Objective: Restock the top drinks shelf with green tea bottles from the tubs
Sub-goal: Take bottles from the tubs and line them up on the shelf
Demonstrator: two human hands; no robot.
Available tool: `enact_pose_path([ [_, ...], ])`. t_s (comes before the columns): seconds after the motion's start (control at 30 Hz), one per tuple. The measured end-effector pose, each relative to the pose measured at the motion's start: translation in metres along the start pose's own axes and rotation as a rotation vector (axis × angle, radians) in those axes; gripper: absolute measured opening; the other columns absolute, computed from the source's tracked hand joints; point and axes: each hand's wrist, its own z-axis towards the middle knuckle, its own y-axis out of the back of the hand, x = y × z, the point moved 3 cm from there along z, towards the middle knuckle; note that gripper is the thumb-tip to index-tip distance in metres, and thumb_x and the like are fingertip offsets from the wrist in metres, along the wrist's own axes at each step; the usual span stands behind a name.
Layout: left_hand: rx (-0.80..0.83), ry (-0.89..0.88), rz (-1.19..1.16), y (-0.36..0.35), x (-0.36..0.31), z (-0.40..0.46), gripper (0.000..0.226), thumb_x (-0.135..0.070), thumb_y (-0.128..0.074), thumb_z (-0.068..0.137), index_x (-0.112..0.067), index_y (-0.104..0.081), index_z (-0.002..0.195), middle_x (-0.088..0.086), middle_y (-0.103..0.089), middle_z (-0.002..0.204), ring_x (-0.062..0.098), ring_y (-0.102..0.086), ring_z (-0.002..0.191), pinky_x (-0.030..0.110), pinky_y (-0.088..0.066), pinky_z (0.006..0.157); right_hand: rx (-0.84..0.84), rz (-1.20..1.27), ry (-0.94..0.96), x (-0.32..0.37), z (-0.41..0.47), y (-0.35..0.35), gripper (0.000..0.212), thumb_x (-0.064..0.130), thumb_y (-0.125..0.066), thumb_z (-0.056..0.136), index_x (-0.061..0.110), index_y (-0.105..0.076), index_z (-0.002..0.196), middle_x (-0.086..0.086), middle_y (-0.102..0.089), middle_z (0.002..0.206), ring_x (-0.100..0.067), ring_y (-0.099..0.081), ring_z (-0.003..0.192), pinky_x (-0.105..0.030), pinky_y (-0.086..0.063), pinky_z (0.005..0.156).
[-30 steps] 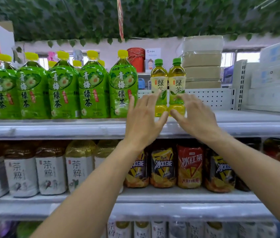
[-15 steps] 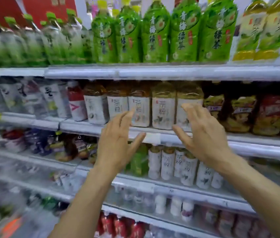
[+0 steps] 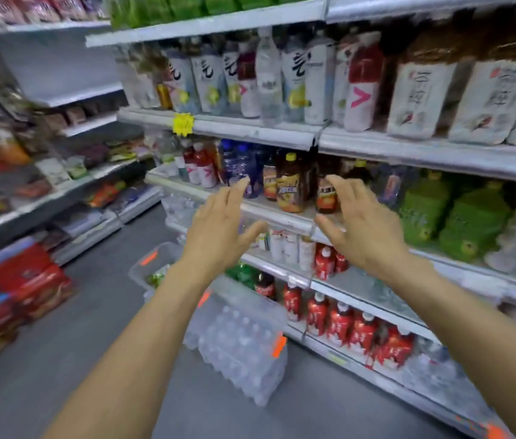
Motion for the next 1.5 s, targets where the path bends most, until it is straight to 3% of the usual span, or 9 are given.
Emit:
enact_pose_path([
  [0.4, 0.071, 0.282, -0.035, -0.024, 0.253, 0.022, 0.072, -0.048, -0.058, 0.097, -0.024, -0.025, 0.156, 0.004, -0.038, 0.151, 0.028, -0.040, 0.137, 0.047, -0.043, 0.103, 0.266, 0.079, 0.038, 0.121, 0.115, -0.188, 0.055, 0.040, -0.055, 0.095, 0.015, -0.040, 0.142, -0.010, -0.043, 0.136, -0.032, -0.046, 0.123, -0.043, -0.045, 0.082],
  [0.8, 0.309, 0.509, -0.172, -0.107, 0.490, 0.104, 0.066, -0.041, -0.062, 0.097, -0.017, -0.037, 0.152, 0.008, -0.043, 0.146, 0.025, -0.046, 0.134, 0.038, -0.040, 0.105, 0.573, 0.236, -0.092, 0.213, 0.244, -0.403, 0.054, 0.040, -0.054, 0.097, 0.019, -0.038, 0.144, -0.008, -0.040, 0.146, -0.029, -0.043, 0.131, -0.045, -0.047, 0.094],
  [0.93, 0.427, 0.571, -0.249, -0.163, 0.552, 0.111, 0.063, -0.037, -0.066, 0.094, -0.017, -0.042, 0.149, 0.010, -0.044, 0.146, 0.030, -0.049, 0.131, 0.044, -0.042, 0.107, 0.656, 0.291, -0.226, 0.225, 0.246, -0.478, 0.053, 0.038, -0.057, 0.096, 0.019, -0.040, 0.143, -0.010, -0.043, 0.141, -0.029, -0.046, 0.129, -0.041, -0.046, 0.095],
  [1.03, 0.540, 0.577, -0.303, -0.213, 0.598, 0.118, 0.071, -0.045, -0.066, 0.086, -0.012, -0.046, 0.146, 0.014, -0.047, 0.145, 0.033, -0.050, 0.131, 0.043, -0.040, 0.109, 0.733, 0.336, -0.337, 0.236, 0.241, -0.542, 0.055, 0.037, -0.059, 0.096, 0.017, -0.041, 0.143, -0.010, -0.046, 0.140, -0.029, -0.049, 0.127, -0.042, -0.045, 0.099],
  [1.17, 0.739, 0.538, -0.347, -0.283, 0.667, 0.128, 0.066, -0.040, -0.067, 0.093, -0.010, -0.044, 0.147, 0.016, -0.044, 0.149, 0.033, -0.045, 0.136, 0.042, -0.038, 0.112, 0.816, 0.403, -0.570, 0.256, 0.225, -0.626, 0.053, 0.029, -0.060, 0.095, 0.014, -0.043, 0.143, -0.011, -0.047, 0.140, -0.028, -0.052, 0.123, -0.039, -0.044, 0.101],
  [1.3, 0.868, 0.527, -0.364, -0.350, 0.737, 0.137, 0.082, -0.059, -0.057, 0.081, -0.009, -0.048, 0.145, 0.015, -0.047, 0.146, 0.031, -0.049, 0.133, 0.043, -0.042, 0.108, 0.919, 0.401, -0.752, 0.285, 0.204, -0.707, 0.048, 0.026, -0.060, 0.096, 0.014, -0.044, 0.139, -0.011, -0.054, 0.133, -0.032, -0.057, 0.118, -0.034, -0.045, 0.091],
  [1.43, 1.007, 0.531, -0.394, -0.406, 0.795, 0.146, 0.058, -0.030, -0.070, 0.094, -0.004, -0.050, 0.142, 0.015, -0.051, 0.142, 0.031, -0.053, 0.128, 0.036, -0.043, 0.105, 1.037, 0.436, -0.891, 0.318, 0.187, -0.785, 0.053, 0.028, -0.057, 0.097, 0.011, -0.039, 0.144, -0.014, -0.048, 0.141, -0.030, -0.051, 0.126, -0.034, -0.044, 0.097],
  [1.5, 1.060, 0.554, -0.395, -0.437, 0.821, 0.149, 0.054, -0.035, -0.071, 0.088, -0.001, -0.060, 0.128, 0.016, -0.062, 0.128, 0.030, -0.058, 0.121, 0.035, -0.046, 0.098, 1.086, 0.454, -0.941, 0.333, 0.182, -0.822, 0.053, 0.029, -0.056, 0.098, 0.008, -0.038, 0.144, -0.015, -0.049, 0.142, -0.029, -0.049, 0.129, -0.031, -0.040, 0.100],
])
